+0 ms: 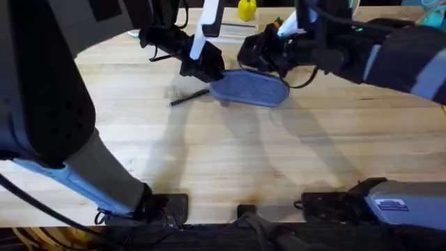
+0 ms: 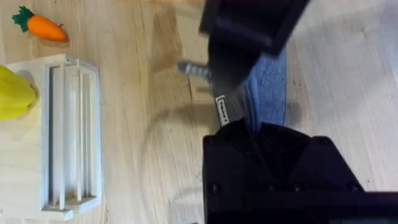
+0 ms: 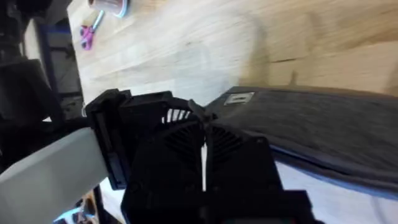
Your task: Unzip the bag, pick up the pens from the table one at a time and place them inside, then zip the bag closed.
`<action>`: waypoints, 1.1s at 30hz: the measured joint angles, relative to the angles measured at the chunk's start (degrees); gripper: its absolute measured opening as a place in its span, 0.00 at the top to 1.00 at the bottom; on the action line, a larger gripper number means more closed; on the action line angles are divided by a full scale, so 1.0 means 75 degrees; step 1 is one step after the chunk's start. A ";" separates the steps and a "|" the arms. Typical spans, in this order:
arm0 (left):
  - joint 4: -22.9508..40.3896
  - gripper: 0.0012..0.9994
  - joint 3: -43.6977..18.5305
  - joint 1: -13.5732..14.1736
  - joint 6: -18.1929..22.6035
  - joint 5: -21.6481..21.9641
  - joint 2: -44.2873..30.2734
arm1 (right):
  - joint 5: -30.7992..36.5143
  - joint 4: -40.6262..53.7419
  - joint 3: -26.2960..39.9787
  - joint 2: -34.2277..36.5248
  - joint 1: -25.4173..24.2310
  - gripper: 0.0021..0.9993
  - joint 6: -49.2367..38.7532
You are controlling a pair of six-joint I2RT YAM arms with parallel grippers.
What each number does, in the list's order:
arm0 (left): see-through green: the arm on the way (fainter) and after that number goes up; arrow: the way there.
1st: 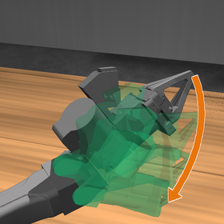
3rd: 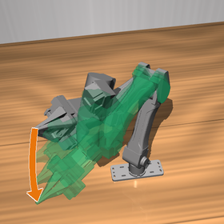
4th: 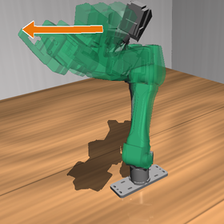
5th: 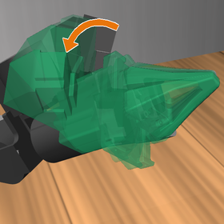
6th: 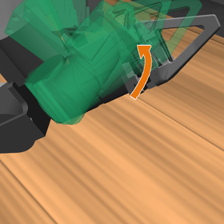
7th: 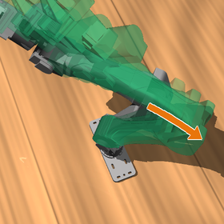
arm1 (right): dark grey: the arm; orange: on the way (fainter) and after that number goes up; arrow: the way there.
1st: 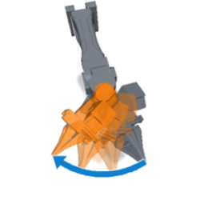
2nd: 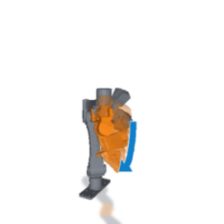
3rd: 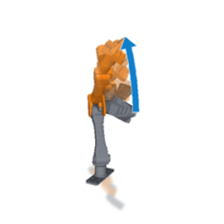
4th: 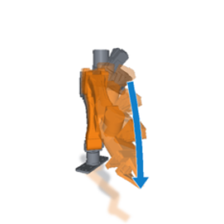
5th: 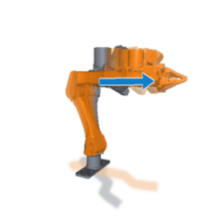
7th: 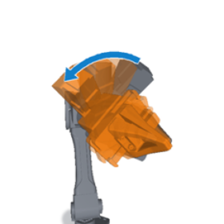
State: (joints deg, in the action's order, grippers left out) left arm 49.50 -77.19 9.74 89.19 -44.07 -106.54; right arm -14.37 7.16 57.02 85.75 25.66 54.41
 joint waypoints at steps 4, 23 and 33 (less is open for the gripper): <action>-0.0013 0.96 0.0000 -0.0003 0.0000 0.0000 -0.0001 | -0.0005 -0.0787 0.0005 0.0434 0.0287 0.97 0.0303; 0.0015 0.96 -0.0003 -0.0029 0.0000 0.0009 -0.0003 | -0.0297 -0.0765 0.0051 0.0380 0.0637 0.09 -0.1194; 0.0012 0.96 -0.0003 -0.0015 0.0000 0.0006 -0.0003 | -0.0164 0.1921 0.0150 -0.1606 -0.0575 0.00 -0.3622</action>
State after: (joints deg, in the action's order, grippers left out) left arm 49.58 -77.21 9.63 89.19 -44.03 -106.56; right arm -15.60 21.57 58.15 73.71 21.35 27.24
